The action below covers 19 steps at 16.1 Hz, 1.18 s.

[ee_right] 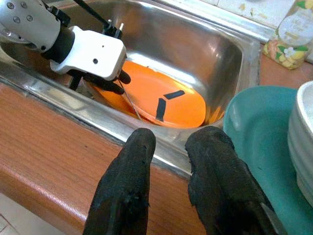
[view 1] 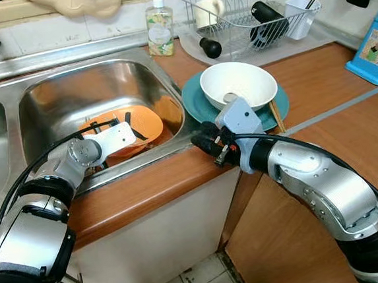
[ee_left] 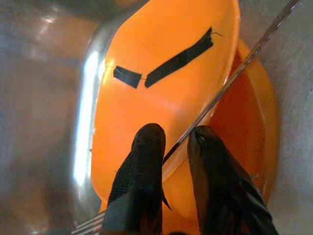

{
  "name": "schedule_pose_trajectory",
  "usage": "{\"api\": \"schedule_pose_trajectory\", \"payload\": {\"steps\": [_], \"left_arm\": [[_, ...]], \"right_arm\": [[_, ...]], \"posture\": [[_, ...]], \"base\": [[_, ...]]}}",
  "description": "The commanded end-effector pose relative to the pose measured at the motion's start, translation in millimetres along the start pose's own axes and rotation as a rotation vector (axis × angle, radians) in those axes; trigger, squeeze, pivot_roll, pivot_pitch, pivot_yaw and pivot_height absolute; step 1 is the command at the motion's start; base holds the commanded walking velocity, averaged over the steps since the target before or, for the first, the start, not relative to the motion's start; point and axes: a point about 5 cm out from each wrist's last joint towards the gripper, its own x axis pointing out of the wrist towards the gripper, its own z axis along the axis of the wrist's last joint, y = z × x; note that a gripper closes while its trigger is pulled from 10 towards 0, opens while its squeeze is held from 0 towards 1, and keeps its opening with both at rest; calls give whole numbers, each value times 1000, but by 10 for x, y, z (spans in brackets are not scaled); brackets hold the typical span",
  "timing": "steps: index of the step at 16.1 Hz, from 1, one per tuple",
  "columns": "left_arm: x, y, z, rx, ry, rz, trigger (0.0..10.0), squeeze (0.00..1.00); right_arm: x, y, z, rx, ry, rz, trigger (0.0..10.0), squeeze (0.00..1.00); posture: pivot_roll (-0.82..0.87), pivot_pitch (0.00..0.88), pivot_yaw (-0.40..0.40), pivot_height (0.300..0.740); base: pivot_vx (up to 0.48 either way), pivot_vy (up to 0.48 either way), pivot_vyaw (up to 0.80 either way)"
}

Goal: Kitchen organization

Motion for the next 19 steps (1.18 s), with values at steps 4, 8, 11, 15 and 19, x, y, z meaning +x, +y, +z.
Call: {"api": "schedule_pose_trajectory", "payload": {"steps": [4, 8, 11, 15, 19], "left_arm": [[-37, 131, 110, -104, -113, 56, 10000, 1000], [-125, 243, 152, -271, -270, 153, 10000, 1000], [-239, 242, 336, -508, -547, 181, 10000, 0], [-482, 18, 543, -665, -762, 126, 10000, 0], [-744, -260, 715, -723, -872, -37, 10000, 0]], "right_arm": [[-33, -68, 128, 13, -97, -58, 10000, 1000], [-85, -221, 356, -33, -237, -186, 10000, 1000], [-119, -363, 407, 4, -277, -317, 10000, 1000], [-159, -477, 208, 28, -189, -456, 10000, 149], [-120, -516, 18, 90, -119, -489, 6431, 0]], "posture": [[-156, 0, -16, 740], [-155, 0, -27, 740], [-156, 0, -35, 740], [-150, 0, -40, 740], [-139, 0, -50, 740]], "base": [[0, 0, 0], [0, 0, 0], [0, 0, 0], [0, 0, 0], [0, 0, 0]]}}
